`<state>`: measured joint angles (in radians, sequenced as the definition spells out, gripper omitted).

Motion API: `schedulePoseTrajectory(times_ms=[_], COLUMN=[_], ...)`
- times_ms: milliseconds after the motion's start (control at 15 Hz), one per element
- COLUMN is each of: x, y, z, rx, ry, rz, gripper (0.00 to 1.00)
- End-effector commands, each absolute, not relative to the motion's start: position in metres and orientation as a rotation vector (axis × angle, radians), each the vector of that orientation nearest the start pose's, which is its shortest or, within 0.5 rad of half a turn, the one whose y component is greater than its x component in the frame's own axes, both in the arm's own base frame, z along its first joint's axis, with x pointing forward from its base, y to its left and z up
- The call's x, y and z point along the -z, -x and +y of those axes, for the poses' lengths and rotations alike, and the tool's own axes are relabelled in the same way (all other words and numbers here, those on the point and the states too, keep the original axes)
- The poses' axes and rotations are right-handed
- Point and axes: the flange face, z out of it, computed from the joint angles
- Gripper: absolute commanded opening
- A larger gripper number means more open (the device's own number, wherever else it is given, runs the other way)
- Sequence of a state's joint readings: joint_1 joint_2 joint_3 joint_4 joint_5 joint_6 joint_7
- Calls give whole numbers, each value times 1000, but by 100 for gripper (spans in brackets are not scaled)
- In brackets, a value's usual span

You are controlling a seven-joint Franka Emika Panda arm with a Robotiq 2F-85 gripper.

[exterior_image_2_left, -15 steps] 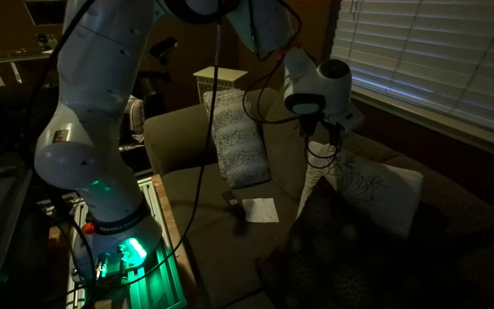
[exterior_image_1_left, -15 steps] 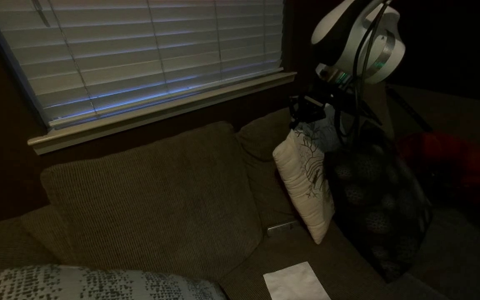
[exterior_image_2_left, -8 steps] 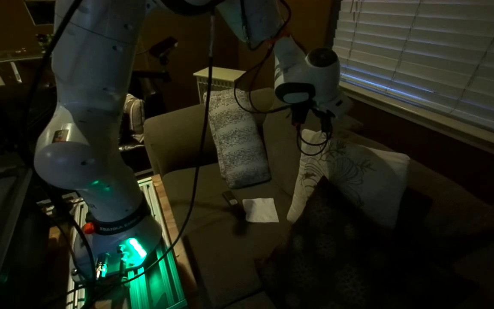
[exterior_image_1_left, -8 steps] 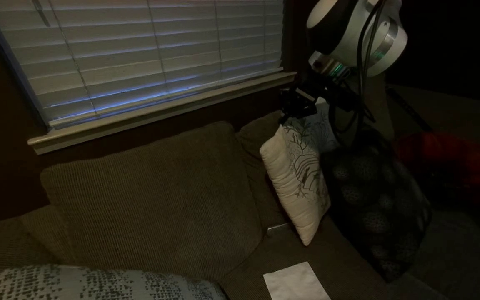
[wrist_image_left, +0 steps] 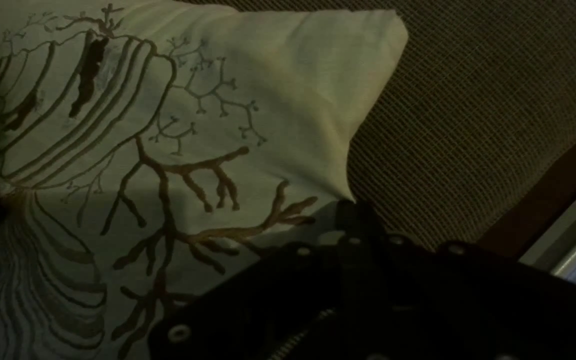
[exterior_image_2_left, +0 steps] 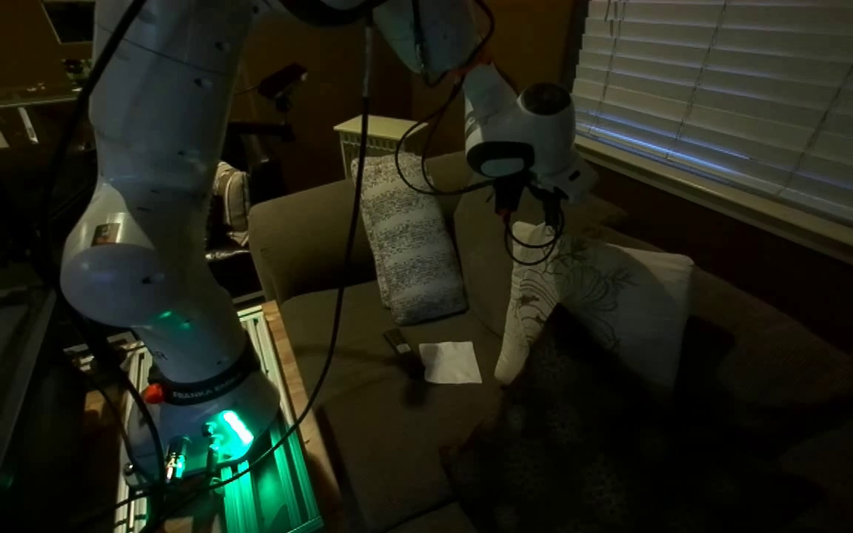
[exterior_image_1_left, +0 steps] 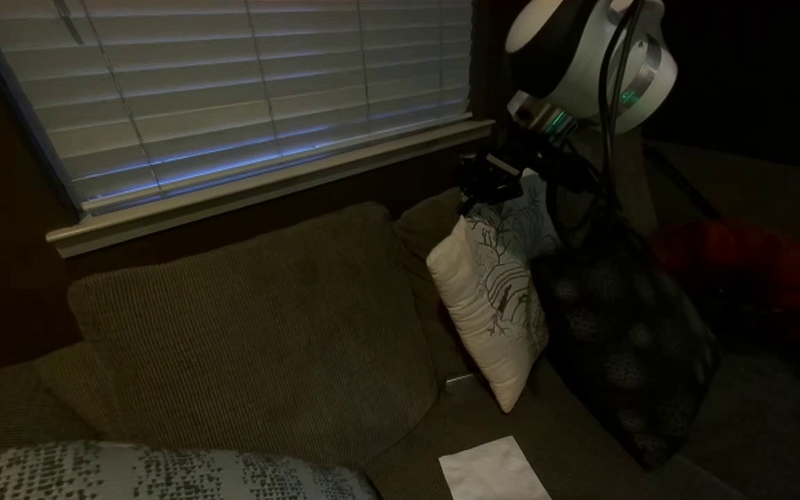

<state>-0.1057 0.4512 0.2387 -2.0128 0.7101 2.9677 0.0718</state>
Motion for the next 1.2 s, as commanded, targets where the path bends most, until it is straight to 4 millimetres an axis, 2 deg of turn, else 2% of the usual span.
schedulePoseTrajectory(times_ms=[0, 133, 200, 333, 400, 600, 933, 1133], x=[-275, -275, -272, -263, -261, -254, -247, -255], y=[-634, -634, -635, -634, -634, -628, -626, -619], z=[31, 31, 38, 57, 73, 107, 142, 157], rx=[566, 567, 535, 483, 451, 402, 386, 430], ry=[2512, 2513, 2526, 2567, 2578, 2614, 2632, 2627], rz=[862, 862, 859, 838, 760, 684, 574, 506], gripper=[1, 1, 0, 0, 0, 0, 0, 0])
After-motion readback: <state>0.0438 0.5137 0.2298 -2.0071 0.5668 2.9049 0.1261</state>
